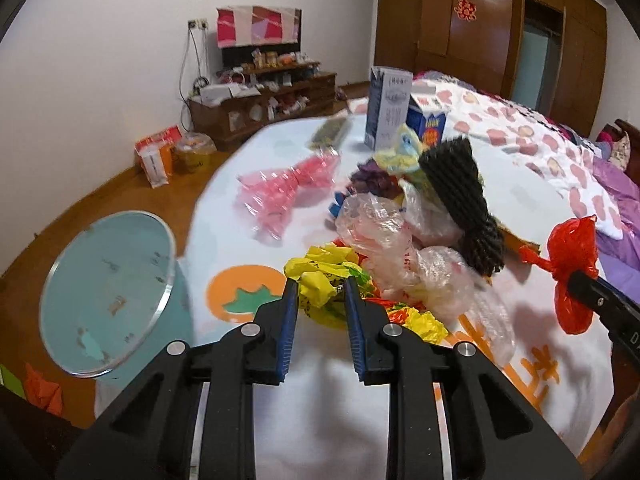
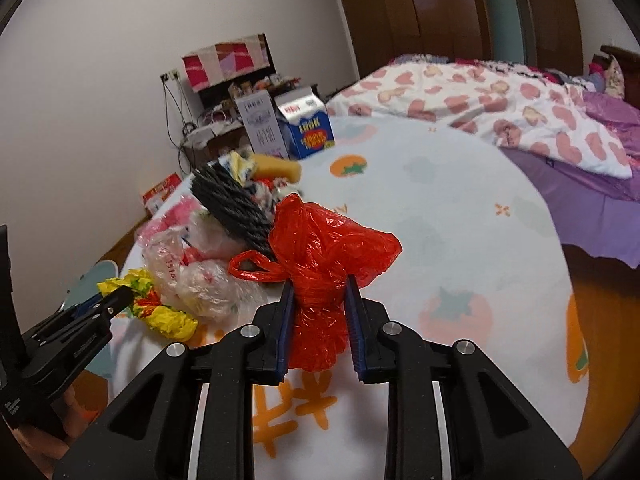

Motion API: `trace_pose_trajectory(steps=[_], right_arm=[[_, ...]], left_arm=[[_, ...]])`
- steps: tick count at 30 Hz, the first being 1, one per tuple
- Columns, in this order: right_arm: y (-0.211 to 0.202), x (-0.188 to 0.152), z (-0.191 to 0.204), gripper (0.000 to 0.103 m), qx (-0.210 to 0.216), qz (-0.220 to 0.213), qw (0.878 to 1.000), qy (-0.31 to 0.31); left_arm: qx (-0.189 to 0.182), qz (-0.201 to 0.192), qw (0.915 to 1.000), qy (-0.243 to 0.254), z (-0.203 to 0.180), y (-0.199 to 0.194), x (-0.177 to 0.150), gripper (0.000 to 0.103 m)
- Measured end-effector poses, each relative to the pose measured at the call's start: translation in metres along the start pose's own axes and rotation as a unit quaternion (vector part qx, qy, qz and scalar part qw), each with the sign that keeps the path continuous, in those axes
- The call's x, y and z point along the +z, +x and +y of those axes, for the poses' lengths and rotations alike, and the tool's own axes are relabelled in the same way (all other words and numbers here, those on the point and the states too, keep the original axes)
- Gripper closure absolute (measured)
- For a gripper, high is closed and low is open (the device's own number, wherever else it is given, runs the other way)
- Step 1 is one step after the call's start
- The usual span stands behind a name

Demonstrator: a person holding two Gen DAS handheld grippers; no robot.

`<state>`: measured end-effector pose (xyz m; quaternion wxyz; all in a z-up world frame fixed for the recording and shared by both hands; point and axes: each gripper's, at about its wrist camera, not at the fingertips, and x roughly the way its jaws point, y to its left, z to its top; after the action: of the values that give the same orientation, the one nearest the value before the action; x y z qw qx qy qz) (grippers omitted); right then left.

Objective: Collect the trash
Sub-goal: 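Carry the yellow wrappers with the left tool over the blue bin and release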

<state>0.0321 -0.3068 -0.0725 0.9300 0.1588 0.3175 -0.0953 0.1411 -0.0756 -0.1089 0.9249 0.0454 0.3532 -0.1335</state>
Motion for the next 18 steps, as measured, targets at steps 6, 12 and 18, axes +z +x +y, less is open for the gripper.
trace_pose_trajectory(steps=[6, 12, 18], right_arm=[[-0.015, 0.001, 0.013, 0.078, -0.004, -0.025, 1.0, -0.017], [-0.029, 0.003, 0.028, 0.078, -0.005, -0.048, 0.998, -0.043], [-0.03, 0.001, 0.046, 0.078, 0.01, -0.043, 0.997, -0.062]], left_arm=[[0.024, -0.019, 0.9995, -0.002, 0.012, -0.029, 0.001, 0.079], [0.024, -0.042, 0.9988, -0.009, 0.023, -0.05, 0.006, 0.079], [0.033, -0.056, 0.9978, -0.015, 0.036, -0.065, 0.005, 0.079]])
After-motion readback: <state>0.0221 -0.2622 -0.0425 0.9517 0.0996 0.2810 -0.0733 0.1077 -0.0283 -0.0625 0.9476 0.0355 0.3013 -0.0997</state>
